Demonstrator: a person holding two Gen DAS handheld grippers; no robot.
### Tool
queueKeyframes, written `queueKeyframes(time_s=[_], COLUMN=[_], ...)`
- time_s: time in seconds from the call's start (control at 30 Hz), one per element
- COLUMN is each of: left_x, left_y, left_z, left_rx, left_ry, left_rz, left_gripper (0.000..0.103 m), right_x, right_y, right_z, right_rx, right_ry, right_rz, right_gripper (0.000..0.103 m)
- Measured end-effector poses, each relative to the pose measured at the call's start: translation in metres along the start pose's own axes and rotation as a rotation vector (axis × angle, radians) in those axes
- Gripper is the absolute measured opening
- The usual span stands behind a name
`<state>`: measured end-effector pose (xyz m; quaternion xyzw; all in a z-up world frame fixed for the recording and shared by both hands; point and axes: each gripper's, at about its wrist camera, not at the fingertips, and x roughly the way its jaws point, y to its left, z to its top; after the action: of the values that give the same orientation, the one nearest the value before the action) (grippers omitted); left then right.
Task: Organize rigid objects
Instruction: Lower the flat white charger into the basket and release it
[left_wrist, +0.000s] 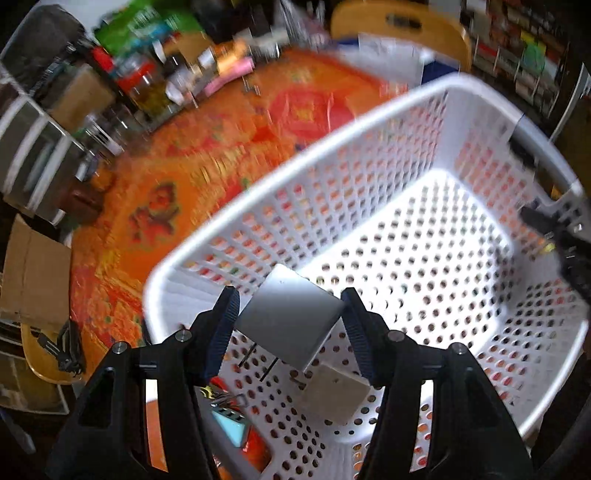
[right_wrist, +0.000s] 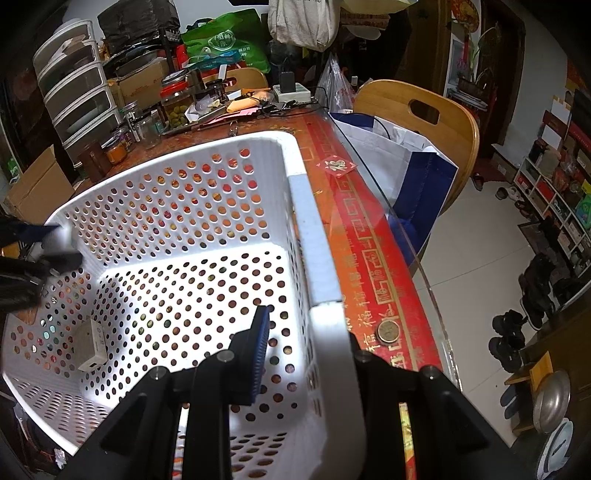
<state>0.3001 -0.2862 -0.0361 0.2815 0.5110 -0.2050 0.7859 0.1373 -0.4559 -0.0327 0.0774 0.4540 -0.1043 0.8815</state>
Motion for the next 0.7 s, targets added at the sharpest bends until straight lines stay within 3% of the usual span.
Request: queueKeyframes(time_s=[0.2,0.37,0.4,0.47,0.57,0.63,0.7], left_x=[0.042,0.049,0.046,0.033,-0.006,-0.048,-0.071], left_y=[-0.016,-0.015,-0.013,-0.007,0.016,0.048,0.078], left_z=[-0.001,0.000,0.002,0.004,-0.009,-0.039,-0.076], left_rx=[0.075,0.084,0.088,0.085,0.011,-0.077,-0.149], left_ry=[0.149,0.162,0.141,0.073,-0.064,-0.197,-0.280], left_rz=[0.035,-0.001,-0.003,0.012,-0.042,-0.056,-0.025], left_gripper=[0.055,0.059,0.063,0.084,0.088,0.091,0.102], right_x=[0.000,0.000,0.000,0.000,0.000,0.000,-0.001], right_y=[-0.001,-0.001,-0.001,0.000,-0.001,0.000,0.000], right_z=[-0.001,-0.002,-0.002,-0.002,-0.002,-0.002,-0.003], right_rx=[0.001,-0.004,-0.006,-0.007,-0.007,-0.009,-0.013], right_ry=[0.002,0.007,0.009,0.009,0.009,0.011,0.009], right_rz=[0.005,0.003,0.002,0.002,0.001,0.000,-0.002], right_gripper=[0.026,0.026,0.026,0.026,0.026,0.026,0.026])
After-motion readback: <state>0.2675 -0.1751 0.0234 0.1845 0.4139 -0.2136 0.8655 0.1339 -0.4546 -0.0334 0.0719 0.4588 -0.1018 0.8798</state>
